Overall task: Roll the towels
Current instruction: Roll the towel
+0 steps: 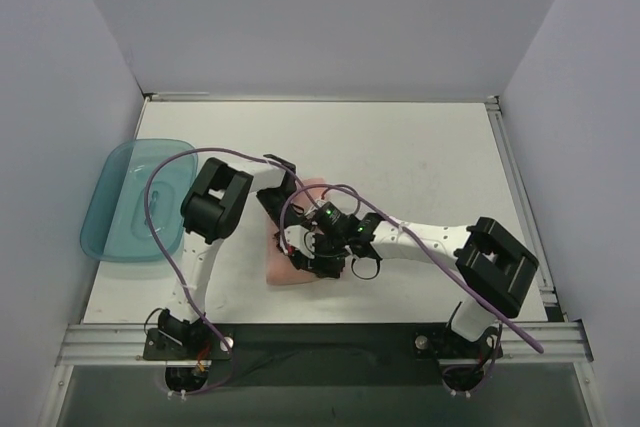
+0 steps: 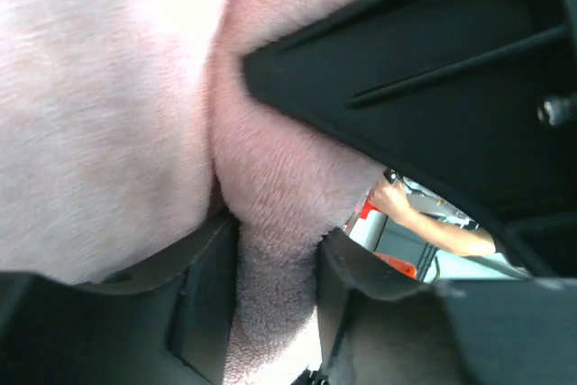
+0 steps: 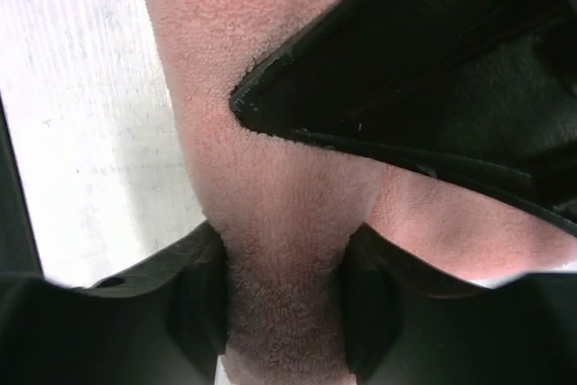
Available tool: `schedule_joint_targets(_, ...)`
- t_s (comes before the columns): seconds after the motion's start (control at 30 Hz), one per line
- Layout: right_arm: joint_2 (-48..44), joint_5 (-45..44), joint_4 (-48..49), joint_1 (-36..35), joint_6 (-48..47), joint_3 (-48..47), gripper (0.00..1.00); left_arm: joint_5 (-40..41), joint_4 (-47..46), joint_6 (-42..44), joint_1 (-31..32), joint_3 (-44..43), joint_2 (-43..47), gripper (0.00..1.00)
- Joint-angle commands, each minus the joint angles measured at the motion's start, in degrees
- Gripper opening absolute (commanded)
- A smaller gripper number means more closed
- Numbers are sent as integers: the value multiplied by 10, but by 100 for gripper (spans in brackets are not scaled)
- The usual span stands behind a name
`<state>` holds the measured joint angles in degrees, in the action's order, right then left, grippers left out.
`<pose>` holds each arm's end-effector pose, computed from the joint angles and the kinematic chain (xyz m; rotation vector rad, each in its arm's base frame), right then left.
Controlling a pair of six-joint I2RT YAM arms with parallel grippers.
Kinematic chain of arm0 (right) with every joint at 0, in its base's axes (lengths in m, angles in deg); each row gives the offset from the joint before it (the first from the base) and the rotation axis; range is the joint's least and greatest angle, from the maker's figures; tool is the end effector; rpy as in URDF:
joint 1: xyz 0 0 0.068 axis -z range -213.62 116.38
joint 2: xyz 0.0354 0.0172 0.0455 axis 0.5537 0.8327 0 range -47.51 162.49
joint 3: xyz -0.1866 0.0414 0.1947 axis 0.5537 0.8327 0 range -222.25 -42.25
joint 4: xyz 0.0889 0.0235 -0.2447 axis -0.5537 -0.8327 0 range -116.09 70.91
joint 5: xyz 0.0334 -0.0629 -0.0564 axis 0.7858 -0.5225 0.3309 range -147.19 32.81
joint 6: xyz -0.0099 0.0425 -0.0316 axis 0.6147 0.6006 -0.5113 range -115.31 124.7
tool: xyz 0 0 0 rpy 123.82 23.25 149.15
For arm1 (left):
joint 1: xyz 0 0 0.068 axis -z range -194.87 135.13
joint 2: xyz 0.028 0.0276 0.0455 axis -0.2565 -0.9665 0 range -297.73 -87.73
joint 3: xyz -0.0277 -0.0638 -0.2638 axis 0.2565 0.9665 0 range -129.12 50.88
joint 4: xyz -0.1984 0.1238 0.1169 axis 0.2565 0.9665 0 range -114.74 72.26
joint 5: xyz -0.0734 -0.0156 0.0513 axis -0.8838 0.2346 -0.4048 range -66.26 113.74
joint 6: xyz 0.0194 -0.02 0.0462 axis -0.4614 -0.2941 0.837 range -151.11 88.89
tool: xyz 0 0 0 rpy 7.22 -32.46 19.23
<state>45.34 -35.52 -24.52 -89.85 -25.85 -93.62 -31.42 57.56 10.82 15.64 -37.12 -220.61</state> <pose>0.1723 0.2812 0.1817 -1.7876 1.6261 0.6610 0.2940 -0.2072 0.1016 -1.0341 -2.0965 1.2737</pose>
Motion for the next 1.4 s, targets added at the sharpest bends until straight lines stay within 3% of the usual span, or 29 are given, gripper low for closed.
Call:
schedule_joint_targets(0.0,13,46,-6,9,17,14,29,138,-133,29,-16,11,-29,50)
schedule_joint_targets(0.03,13,57,-12,16,16,15,22,133,-134,24,-19,12,-25,51)
schedule_joint_targets(0.07,15,77,-19,19,13,11,10,131,-135,21,-28,11,-10,53)
schedule_joint_targets(0.13,22,97,-61,26,3,-1,1,128,-135,13,-40,3,8,55)
schedule_joint_targets(0.33,72,173,-161,40,-3,-56,0,120,-121,-4,-136,-83,60,59)
schedule_joint_targets(0.43,105,200,-202,52,-2,-88,0,93,-97,-18,-188,-156,95,60)
schedule_joint_targets(0.6,176,250,-281,80,2,-152,0,37,-99,-44,-247,-199,169,61)
schedule_joint_targets(0.73,237,291,-335,91,16,-210,0,22,-181,-73,-285,-120,300,62)
schedule_joint_targets(0.93,317,321,-385,103,65,-261,0,34,-356,-115,-298,130,527,68)
schedule_joint_targets(1.03,362,369,-429,117,76,-297,0,64,-386,-97,-280,225,626,73)
schedule_joint_targets(1.13,402,384,-453,121,75,-327,0,146,-390,-56,-207,307,704,76)
schedule_joint_targets(1.37,471,420,-514,136,68,-386,4,327,-427,-55,39,415,765,80)
